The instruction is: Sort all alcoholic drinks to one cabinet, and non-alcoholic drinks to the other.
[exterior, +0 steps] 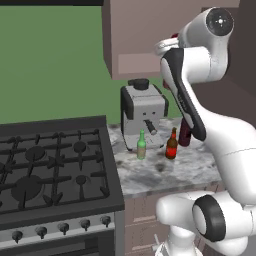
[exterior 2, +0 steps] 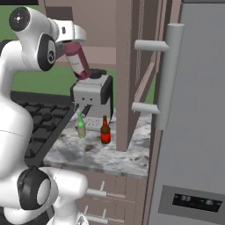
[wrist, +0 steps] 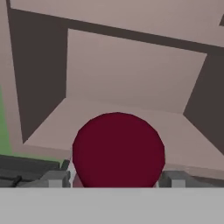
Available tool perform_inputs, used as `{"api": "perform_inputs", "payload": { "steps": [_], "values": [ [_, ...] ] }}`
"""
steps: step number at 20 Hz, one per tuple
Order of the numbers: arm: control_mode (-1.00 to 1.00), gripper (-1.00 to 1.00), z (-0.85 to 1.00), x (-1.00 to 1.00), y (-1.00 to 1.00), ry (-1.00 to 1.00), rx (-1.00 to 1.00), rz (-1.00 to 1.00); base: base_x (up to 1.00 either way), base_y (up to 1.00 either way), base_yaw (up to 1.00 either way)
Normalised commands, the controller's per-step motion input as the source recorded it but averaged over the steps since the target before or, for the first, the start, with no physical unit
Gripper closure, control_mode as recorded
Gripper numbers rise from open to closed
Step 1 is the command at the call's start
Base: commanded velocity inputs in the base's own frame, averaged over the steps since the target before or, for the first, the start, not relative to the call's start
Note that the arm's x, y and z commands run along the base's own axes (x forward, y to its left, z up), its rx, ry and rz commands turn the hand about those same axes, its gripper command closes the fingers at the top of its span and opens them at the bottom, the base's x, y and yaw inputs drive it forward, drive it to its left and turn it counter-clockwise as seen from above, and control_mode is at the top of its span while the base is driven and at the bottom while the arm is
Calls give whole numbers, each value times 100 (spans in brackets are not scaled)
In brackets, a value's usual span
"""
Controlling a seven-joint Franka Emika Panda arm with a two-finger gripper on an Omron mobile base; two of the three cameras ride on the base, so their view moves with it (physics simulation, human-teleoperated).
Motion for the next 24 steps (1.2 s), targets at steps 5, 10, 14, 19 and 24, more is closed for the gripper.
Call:
{"api": "perform_inputs", "payload": {
  "steps": [5, 10, 14, 19, 24],
  "values": [
    [-100, 100, 20, 0, -1, -12, 0, -1, 0, 0, 0],
    [-100, 100, 2, 3, 0, -11, 0, 0, 0, 0, 0],
    [-100, 100, 0, 6, 0, -8, 0, 0, 0, 0, 0],
    [-100, 100, 0, 11, 0, -6, 0, 0, 0, 0, 0],
    [-100, 100, 3, 14, 0, -5, 0, -2, 0, 0, 0]
  ]
}}
